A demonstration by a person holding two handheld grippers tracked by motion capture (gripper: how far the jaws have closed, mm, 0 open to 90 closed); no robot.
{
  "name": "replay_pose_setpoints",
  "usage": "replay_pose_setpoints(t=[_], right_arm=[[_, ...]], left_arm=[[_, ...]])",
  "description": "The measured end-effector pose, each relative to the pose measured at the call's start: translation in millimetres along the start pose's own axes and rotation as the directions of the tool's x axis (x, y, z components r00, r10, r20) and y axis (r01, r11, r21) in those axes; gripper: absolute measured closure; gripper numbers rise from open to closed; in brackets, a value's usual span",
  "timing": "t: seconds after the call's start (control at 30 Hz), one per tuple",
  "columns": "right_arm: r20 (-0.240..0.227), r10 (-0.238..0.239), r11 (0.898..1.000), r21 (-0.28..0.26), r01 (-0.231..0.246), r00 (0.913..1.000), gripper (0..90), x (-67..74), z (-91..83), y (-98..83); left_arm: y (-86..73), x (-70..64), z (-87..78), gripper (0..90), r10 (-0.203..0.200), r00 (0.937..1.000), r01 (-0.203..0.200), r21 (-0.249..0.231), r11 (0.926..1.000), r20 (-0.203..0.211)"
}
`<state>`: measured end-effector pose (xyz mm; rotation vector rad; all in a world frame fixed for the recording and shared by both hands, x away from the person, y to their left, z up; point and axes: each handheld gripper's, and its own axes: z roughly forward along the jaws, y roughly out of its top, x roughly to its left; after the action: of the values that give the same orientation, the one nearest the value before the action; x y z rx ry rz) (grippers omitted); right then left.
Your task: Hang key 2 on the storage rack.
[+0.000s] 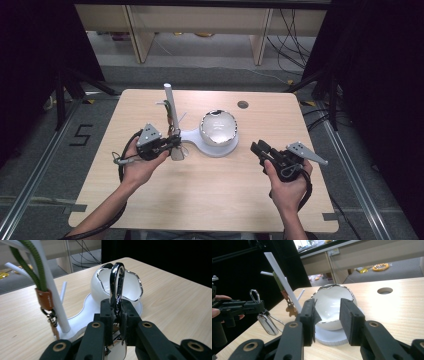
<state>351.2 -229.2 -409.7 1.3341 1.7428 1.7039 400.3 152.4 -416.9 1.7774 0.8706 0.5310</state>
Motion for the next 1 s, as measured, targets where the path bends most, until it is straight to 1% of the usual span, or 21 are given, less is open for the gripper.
replay_pose_setpoints(t=[0.03, 0.07, 0.1, 0.17, 0.23, 0.27, 0.3, 0.33, 0.47, 0.5, 0.53, 0.57, 0.6, 0.7, 0.8, 0.83, 0.87, 0.9, 0.93, 0.97, 1.0], right_arm=[[0.000, 0.000, 1.000, 0.000, 0.000, 1.0000, 65.7, 0.0, 0.0, 0.0], [-0.002, 0.003, 1.000, 0.001, -0.003, 1.0000, 65.6, 2.1, 0.8, 0.1], [-0.001, -0.008, 1.000, -0.002, 0.008, 1.0000, 65.6, 1.4, 1.3, 0.2], [-0.002, -0.009, 1.000, 0.000, 0.009, 1.0000, 65.5, 2.8, 1.8, 0.2], [0.000, -0.014, 1.000, 0.001, 0.014, 0.9999, 65.5, 3.2, 2.1, 0.1], [-0.005, -0.010, 1.000, -0.004, 0.010, 0.9999, 65.5, 5.0, 2.4, -0.3], [-0.005, -0.010, 1.000, -0.004, 0.010, 0.9999, 65.5, 5.0, 2.4, -0.3], [0.000, -0.015, 1.000, -0.001, 0.015, 0.9999, 65.5, 4.8, 2.4, -0.4], [-0.003, -0.005, 1.000, 0.002, 0.005, 1.0000, 65.5, 5.0, 1.0, -0.4], [0.009, -0.010, 1.000, -0.003, 0.010, 0.9999, 65.5, 4.1, -0.3, -0.9], [0.009, -0.010, 1.000, -0.003, 0.010, 0.9999, 65.5, 4.1, -0.3, -0.9], [0.008, -0.008, 1.000, -0.005, 0.008, 0.9999, 65.4, 3.6, -1.4, -1.2], [0.008, -0.008, 1.000, -0.005, 0.008, 0.9999, 65.4, 3.6, -1.4, -1.2], [0.016, -0.013, 1.000, -0.005, 0.013, 0.9998, 64.7, 2.4, -3.0, -1.2], [0.015, -0.010, 1.000, -0.004, 0.010, 0.9998, 64.4, 2.3, -3.0, -1.3], [0.014, -0.011, 1.000, -0.003, 0.011, 0.9998, 64.3, 2.4, -2.3, -1.6], [0.014, -0.011, 1.000, -0.003, 0.011, 0.9998, 64.3, 2.4, -2.3, -1.6], [0.013, -0.008, 1.000, -0.002, 0.008, 0.9999, 64.2, 2.7, -2.1, -1.7], [0.013, -0.008, 1.000, -0.003, 0.008, 0.9999, 64.1, 2.9, -1.9, -1.7], [0.012, -0.008, 1.000, -0.002, 0.008, 0.9999, 64.1, 3.0, -1.8, -1.8], [0.012, -0.009, 1.000, -0.003, 0.009, 0.9999, 64.1, 3.0, -1.7, -1.9]], left_arm=[[0.0, 0.0, 0.0, 81.2, 0.000, 1.0000, 0.000, 0.000, 1.0000, 0.000], [0.1, 3.7, -1.8, 81.2, -0.002, 1.0000, 0.002, 0.000, 1.0000, -0.010], [0.1, 6.1, -2.2, 81.2, -0.003, 0.9999, 0.003, -0.006, 1.0000, -0.012], [0.4, 10.9, -4.8, 81.2, -0.003, 0.9995, 0.003, 0.001, 1.0000, -0.032], [-0.1, 13.7, -5.3, 81.2, -0.007, 0.9993, 0.007, -0.007, 0.9999, -0.036], [-0.7, 18.9, -8.0, 81.2, -0.009, 0.9982, 0.009, 0.001, 1.0000, -0.059], [-0.7, 18.9, -8.0, 81.3, -0.009, 0.9982, 0.009, 0.001, 1.0000, -0.059], [-1.8, 24.7, -9.7, 81.2, -0.021, 0.9966, 0.021, 0.000, 0.9998, -0.080], [-2.6, 31.7, -11.0, 81.2, -0.029, 0.9944, 0.029, 0.000, 0.9996, -0.102], [-2.8, 36.3, -10.9, 81.2, -0.029, 0.9929, 0.029, -0.003, 0.9996, -0.115], [-2.8, 36.3, -10.9, 81.3, -0.029, 0.9929, 0.029, -0.003, 0.9996, -0.115], [-3.1, 40.4, -11.1, 81.2, -0.031, 0.9903, 0.032, 0.006, 0.9995, -0.136], [-3.1, 40.4, -11.1, 81.2, -0.031, 0.9903, 0.032, 0.006, 0.9995, -0.136], [-4.5, 46.7, -10.2, 81.2, -0.040, 0.9879, 0.041, 0.002, 0.9992, -0.150], [-5.0, 53.0, -8.5, 81.2, -0.043, 0.9842, 0.044, 0.003, 0.9990, -0.172], [-5.2, 57.9, -6.5, 81.2, -0.045, 0.9807, 0.047, 0.003, 0.9989, -0.190], [-5.2, 57.9, -6.5, 81.2, -0.045, 0.9807, 0.047, 0.003, 0.9989, -0.190], [-5.0, 63.2, -4.3, 81.2, -0.044, 0.9767, 0.047, 0.009, 0.9989, -0.210], [-5.0, 63.2, -4.3, 81.2, -0.044, 0.9767, 0.047, 0.009, 0.9989, -0.210], [-5.0, 67.9, -1.2, 81.2, -0.047, 0.9738, 0.049, 0.005, 0.9988, -0.223], [-4.8, 70.1, 0.1, 81.2, -0.044, 0.9723, 0.047, 0.007, 0.9989, -0.230]])
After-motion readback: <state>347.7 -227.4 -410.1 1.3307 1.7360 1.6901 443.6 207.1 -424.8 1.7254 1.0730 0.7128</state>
